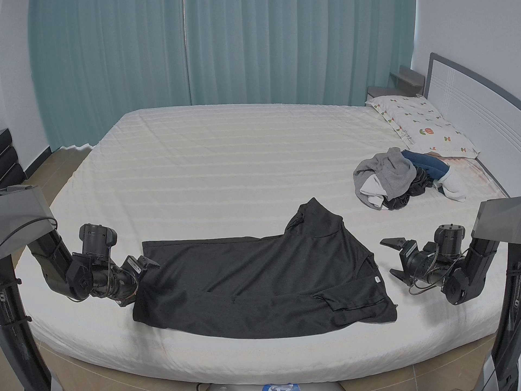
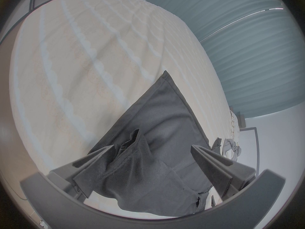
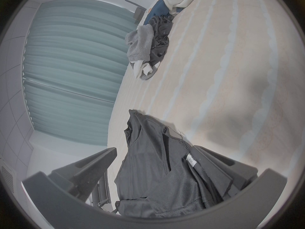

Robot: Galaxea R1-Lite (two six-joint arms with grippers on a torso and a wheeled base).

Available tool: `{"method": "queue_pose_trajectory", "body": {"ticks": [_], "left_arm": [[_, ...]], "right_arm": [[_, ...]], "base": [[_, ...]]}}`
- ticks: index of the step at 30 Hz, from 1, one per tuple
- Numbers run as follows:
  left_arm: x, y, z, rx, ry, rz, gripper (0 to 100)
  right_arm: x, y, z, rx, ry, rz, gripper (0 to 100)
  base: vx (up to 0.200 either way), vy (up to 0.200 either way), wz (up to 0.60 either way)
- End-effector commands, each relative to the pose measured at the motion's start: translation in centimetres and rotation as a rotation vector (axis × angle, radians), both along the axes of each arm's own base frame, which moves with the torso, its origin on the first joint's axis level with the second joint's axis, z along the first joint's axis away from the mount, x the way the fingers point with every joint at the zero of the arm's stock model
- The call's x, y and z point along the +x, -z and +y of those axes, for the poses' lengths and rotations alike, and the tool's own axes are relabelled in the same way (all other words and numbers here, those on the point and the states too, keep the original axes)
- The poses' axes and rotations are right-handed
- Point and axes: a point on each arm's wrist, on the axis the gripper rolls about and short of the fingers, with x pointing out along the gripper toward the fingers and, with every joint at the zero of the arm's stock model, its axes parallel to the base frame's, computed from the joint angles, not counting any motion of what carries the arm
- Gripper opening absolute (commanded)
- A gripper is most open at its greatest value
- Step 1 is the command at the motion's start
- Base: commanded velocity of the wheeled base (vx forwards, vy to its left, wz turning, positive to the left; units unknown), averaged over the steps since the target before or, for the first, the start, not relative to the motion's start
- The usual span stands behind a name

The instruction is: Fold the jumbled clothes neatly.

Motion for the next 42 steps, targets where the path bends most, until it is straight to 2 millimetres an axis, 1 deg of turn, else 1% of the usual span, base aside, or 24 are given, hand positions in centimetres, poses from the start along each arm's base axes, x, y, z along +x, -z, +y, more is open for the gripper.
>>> {"method": "queue_pose_trajectory", "body": {"ticks": [1, 4, 9, 11, 18, 21, 23, 24, 28, 29, 30, 31, 32, 37, 39, 41, 42], "left_arm": [[0.1, -0.3, 0.1, -0.002, -0.007, -0.012, 100], [0.2, -0.4, 0.2, -0.002, -0.009, -0.017, 100], [0.2, -1.7, 1.4, 0.000, -0.046, -0.064, 100], [0.6, -2.1, 1.9, 0.001, -0.062, -0.081, 100], [0.8, -2.6, 3.2, 0.006, -0.097, -0.106, 100], [2.0, -3.1, 3.4, 0.011, -0.098, -0.142, 100], [2.8, -3.1, 3.4, 0.013, -0.096, -0.154, 100], [2.8, -3.1, 3.4, 0.013, -0.096, -0.154, 100], [5.5, -2.5, 3.4, 0.043, -0.058, -0.194, 100], [5.8, -2.4, 3.4, 0.044, -0.055, -0.196, 100], [6.9, -1.7, 3.1, 0.045, -0.043, -0.201, 100], [7.3, -1.4, 3.1, 0.047, -0.043, -0.202, 100], [8.4, -0.6, 3.1, 0.055, -0.032, -0.207, 100], [11.1, 1.1, 2.8, 0.099, 0.027, -0.241, 100], [11.5, 1.7, 2.8, 0.123, 0.045, -0.245, 100], [11.5, 1.7, 2.8, 0.123, 0.045, -0.245, 100], [11.4, 2.3, 2.9, 0.176, 0.092, -0.242, 100]], "right_arm": [[0.0, 0.1, 0.0, 0.000, 0.000, 0.002, 100], [-0.1, 0.1, 0.1, -0.001, -0.003, 0.003, 100], [-0.3, 0.3, 0.1, -0.019, -0.013, 0.006, 100], [-0.3, 0.5, 0.2, -0.026, -0.017, 0.011, 100], [-0.3, 0.6, 0.2, -0.028, -0.019, 0.012, 100], [-0.3, 0.6, 0.2, -0.028, -0.018, 0.014, 100], [-0.4, 0.6, 0.4, -0.029, -0.024, 0.015, 100], [-0.4, 0.6, 0.4, -0.029, -0.024, 0.015, 100], [-0.4, 0.7, 0.5, -0.045, -0.034, 0.011, 100], [-0.4, 0.8, 0.5, -0.046, -0.035, 0.014, 100], [-0.4, 0.8, 0.5, -0.051, -0.038, 0.013, 100], [-0.4, 0.8, 0.5, -0.051, -0.038, 0.013, 100], [-0.4, 0.8, 0.5, -0.051, -0.038, 0.013, 100], [-0.4, 0.9, 0.5, -0.054, -0.039, 0.013, 100], [-0.4, 0.9, 0.5, -0.056, -0.041, 0.012, 100], [-0.4, 0.9, 0.5, -0.056, -0.041, 0.012, 100], [-0.4, 1.0, 0.5, -0.056, -0.041, 0.014, 100]], "base": [[0.200, 0.000, 0.00], [0.067, 0.000, 0.00], [0.000, 0.000, 0.00], [0.000, 0.000, 0.00], [0.000, 0.000, 0.00], [0.000, 0.000, 0.00], [0.000, 0.000, 0.00], [0.000, 0.000, 0.00], [0.000, 0.000, 0.00], [0.000, 0.000, 0.00], [0.000, 0.000, 0.00], [0.000, 0.000, 0.00], [0.000, 0.000, 0.00], [0.000, 0.000, 0.00], [0.000, 0.000, 0.00], [0.000, 0.000, 0.00], [0.000, 0.000, 0.00]]}}
